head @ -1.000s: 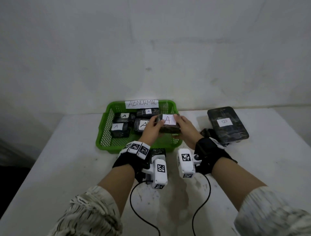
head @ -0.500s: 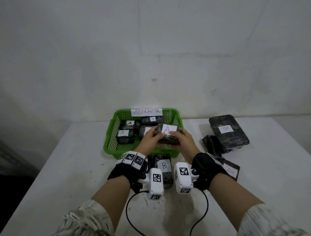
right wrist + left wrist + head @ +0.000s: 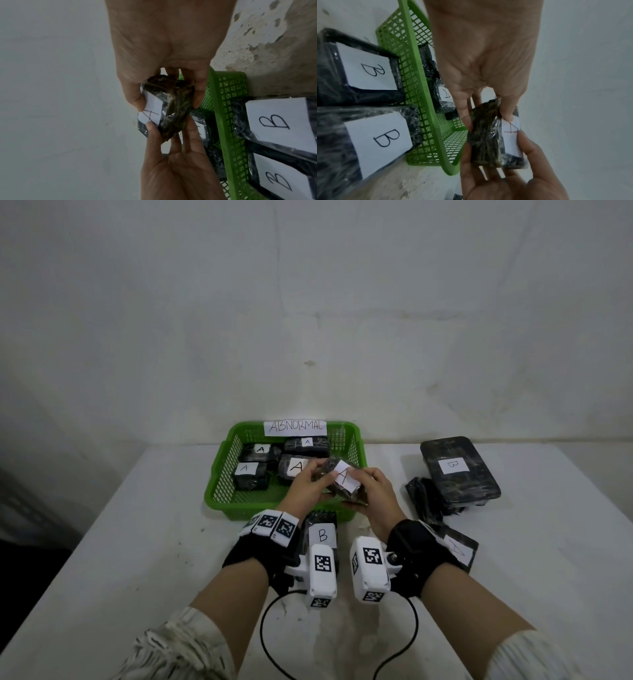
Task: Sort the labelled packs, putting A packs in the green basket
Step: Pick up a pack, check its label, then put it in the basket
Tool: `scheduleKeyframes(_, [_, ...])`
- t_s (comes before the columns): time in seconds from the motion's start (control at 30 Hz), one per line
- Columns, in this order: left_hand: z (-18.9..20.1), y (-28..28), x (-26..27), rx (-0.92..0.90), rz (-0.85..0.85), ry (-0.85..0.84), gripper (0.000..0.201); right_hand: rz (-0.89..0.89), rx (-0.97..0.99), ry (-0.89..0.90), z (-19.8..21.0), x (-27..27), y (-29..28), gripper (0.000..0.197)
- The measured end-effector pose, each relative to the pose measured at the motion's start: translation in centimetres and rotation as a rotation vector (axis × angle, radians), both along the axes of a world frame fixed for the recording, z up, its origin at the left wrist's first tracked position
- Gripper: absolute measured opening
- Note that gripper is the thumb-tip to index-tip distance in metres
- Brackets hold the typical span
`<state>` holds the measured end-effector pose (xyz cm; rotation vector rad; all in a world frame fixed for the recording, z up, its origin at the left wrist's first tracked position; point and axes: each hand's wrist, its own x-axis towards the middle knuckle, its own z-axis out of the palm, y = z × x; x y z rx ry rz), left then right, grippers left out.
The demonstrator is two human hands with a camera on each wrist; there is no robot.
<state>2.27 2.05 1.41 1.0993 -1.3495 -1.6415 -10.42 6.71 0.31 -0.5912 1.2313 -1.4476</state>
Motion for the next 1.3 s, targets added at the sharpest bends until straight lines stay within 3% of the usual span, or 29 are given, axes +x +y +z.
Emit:
scheduleKeyframes(0.13, [-0.3,0.2,-0.2,0.017,0.094,-0.072,0.041,-0.058,-0.116,0.125,-0.4,0.1,0.3,0.026])
scheduleKeyframes(0.23, [0.1,0.5,-0.5,0.179,0.056,0.051,0.04,0.011,-0.198,0.267,-0.8,0.4,0.7,0.05])
scheduleKeyframes(0.33, [0.6,0.7,-0.5,0.186,0.057,0.117,0.04,0.089,-0.209,0.352,-0.8,0.4,0.9,0.066])
scheduleKeyframes(0.47, [0.8,0.0,0.2,0.202,0.129,0.195,0.035,-0.041,-0.133,0.008,0.5,-0.1,0.9,0.031])
scheduleKeyframes(0.53, [1.0,-0.1,0.5,0.187,0.09,0.197,0.035,-0.033,-0.042,-0.073,0.9,-0.6,0.7,0.019])
scheduleKeyframes(0.7, [0.7,0.3,0.4,0.11,0.016,0.122,0.027,0.375,0.151,-0.113,1.3,-0.2,0.7,0.043])
scheduleKeyframes(0.9, [1.3,0.4,-0.1,0.108,0.021,0.091,0.029,0.239,0.051,-0.022,0.4,0.7,0.0,0.038])
scheduleKeyframes(1.17, [1.3,-0.2,-0.1,0.034,0.07,0.003,0.035,0.273,-0.016,-0.108,0.4,0.6,0.1,0.028])
scheduleKeyframes(1.3, [0.6,0.1,0.2,0.034,0.036,-0.094,0.039,0.249,-0.037,-0.042,0.5,0.6,0.2,0.035])
